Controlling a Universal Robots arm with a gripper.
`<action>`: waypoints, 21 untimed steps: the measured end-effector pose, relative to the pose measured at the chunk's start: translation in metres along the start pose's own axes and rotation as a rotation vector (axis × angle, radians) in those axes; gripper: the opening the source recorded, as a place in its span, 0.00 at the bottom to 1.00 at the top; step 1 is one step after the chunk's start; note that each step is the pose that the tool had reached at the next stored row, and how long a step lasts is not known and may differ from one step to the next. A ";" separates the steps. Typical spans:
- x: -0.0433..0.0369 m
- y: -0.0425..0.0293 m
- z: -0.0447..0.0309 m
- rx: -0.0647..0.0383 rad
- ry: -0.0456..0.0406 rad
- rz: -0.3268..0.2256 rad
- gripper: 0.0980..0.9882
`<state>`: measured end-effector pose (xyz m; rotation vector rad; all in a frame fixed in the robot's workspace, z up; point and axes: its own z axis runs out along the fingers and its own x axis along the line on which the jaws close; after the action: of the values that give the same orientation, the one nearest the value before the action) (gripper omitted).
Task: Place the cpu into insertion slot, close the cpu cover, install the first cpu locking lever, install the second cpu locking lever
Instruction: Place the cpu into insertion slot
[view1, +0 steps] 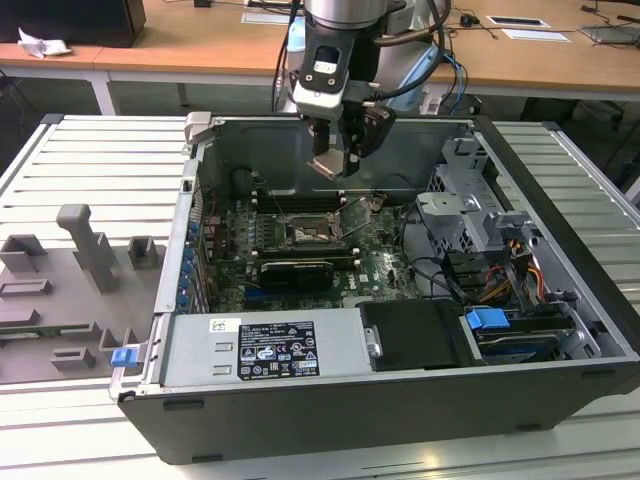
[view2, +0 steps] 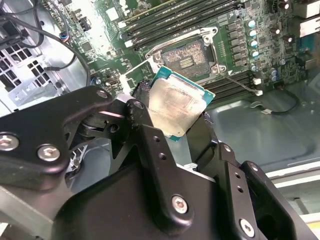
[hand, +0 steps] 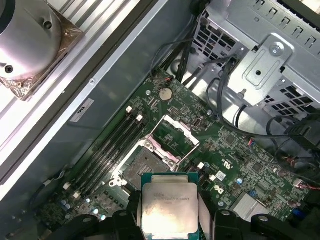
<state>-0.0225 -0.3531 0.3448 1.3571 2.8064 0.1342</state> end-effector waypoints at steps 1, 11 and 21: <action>0.0000 0.0000 0.0003 0.000 -0.0009 0.010 0.49; 0.0000 -0.0002 0.0031 -0.002 -0.0108 0.124 0.49; 0.0000 -0.0005 0.0065 -0.003 -0.0169 0.192 0.49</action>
<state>-0.0225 -0.3530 0.3383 1.6165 2.6560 0.1295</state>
